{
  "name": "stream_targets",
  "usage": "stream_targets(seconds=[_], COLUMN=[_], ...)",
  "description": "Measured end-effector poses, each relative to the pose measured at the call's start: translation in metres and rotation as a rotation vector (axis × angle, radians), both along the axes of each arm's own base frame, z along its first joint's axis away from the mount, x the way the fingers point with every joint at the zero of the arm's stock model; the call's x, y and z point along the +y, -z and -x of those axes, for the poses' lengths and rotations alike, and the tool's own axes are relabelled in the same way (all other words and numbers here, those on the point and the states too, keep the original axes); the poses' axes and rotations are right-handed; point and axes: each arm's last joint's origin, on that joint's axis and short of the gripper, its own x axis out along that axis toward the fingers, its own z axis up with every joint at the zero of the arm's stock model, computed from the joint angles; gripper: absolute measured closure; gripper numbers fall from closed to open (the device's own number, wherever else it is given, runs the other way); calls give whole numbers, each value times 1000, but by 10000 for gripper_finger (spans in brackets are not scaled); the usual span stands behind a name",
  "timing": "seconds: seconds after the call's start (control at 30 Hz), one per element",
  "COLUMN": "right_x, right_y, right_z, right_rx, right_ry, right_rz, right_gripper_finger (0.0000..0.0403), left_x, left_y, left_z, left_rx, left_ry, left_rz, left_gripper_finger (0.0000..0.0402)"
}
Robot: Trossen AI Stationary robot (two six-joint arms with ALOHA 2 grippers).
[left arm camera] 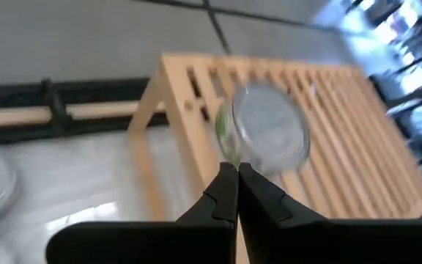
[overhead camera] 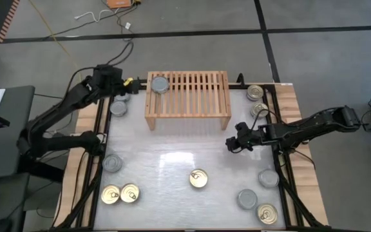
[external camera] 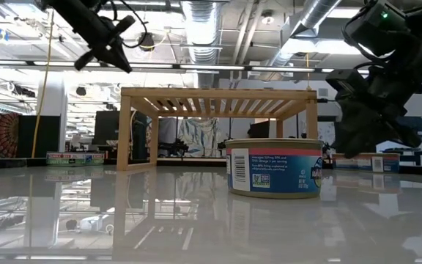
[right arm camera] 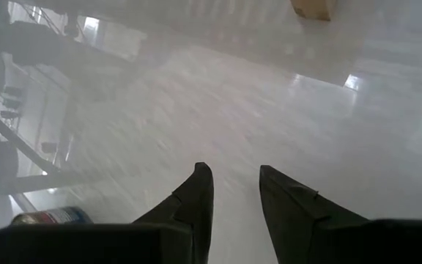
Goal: Stack canned seafood by type on shelf
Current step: Put the blue and pink tuna can on the shelf
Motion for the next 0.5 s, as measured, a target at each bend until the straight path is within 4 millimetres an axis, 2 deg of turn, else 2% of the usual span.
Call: stream_targets(seconds=[0.23, 0.5], right_x=[1, 1], right_y=[2, -3], right_z=[8, 20], right_rx=[73, 106], right_ry=[-26, -60], right_rz=[-32, -43], right_gripper_finger=[292, 325], left_x=[-38, -88], left_y=[5, 19], left_z=[-15, -37], left_rx=[63, 7], left_ry=[48, 58], left_rz=[46, 82], left_gripper_finger=[401, 401])
